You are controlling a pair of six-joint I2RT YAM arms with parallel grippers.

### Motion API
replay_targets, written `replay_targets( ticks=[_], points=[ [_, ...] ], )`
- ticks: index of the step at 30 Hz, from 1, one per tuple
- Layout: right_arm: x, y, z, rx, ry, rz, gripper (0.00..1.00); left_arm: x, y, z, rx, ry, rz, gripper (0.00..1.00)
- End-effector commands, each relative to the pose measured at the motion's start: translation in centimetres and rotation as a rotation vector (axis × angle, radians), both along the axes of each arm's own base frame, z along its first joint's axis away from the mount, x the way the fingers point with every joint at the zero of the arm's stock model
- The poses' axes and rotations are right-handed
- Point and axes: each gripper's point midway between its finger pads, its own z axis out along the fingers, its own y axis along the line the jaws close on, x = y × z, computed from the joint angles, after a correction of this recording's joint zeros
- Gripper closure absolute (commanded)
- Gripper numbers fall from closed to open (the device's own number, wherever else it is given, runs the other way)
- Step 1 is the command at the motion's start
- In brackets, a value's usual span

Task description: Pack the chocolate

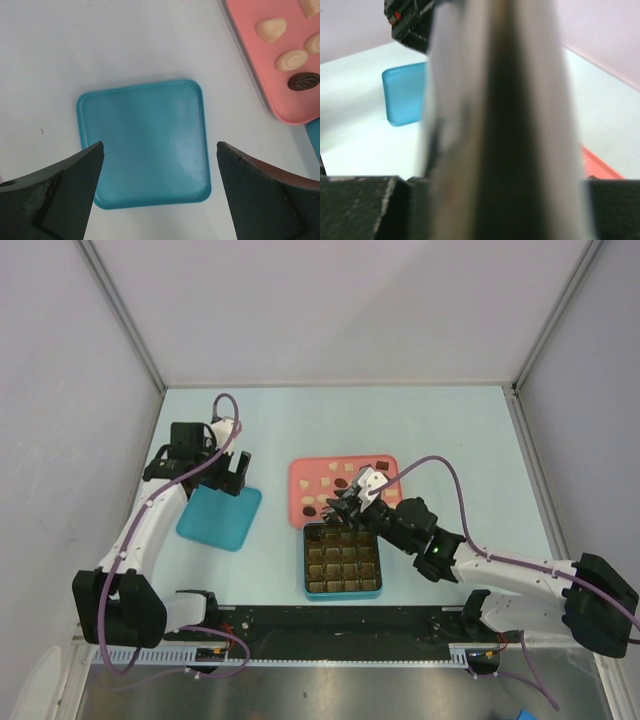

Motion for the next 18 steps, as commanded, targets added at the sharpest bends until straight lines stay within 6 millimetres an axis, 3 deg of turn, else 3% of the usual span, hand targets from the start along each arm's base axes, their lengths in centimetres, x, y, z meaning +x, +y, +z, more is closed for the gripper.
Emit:
replay_targets(
  ticks=[1,8,18],
  points=[
    [0.05,0.66,0.17,0.046,0.009,-0.008,0.72,-0.33,0.32,1.01,0.000,-0.035,0.016,0.00],
    [-0.01,1.62,-0.07,0.058,0.000,0.005,0.68,-0.30,0.49,1.01,0.011,-0.037,0.015,0.00],
    [0.00,1.28,0.08,0.052,-0.003,-0.005,0.60,-0.23,0.48,1.05,0.013,-0.040,0.010,0.00]
  ],
)
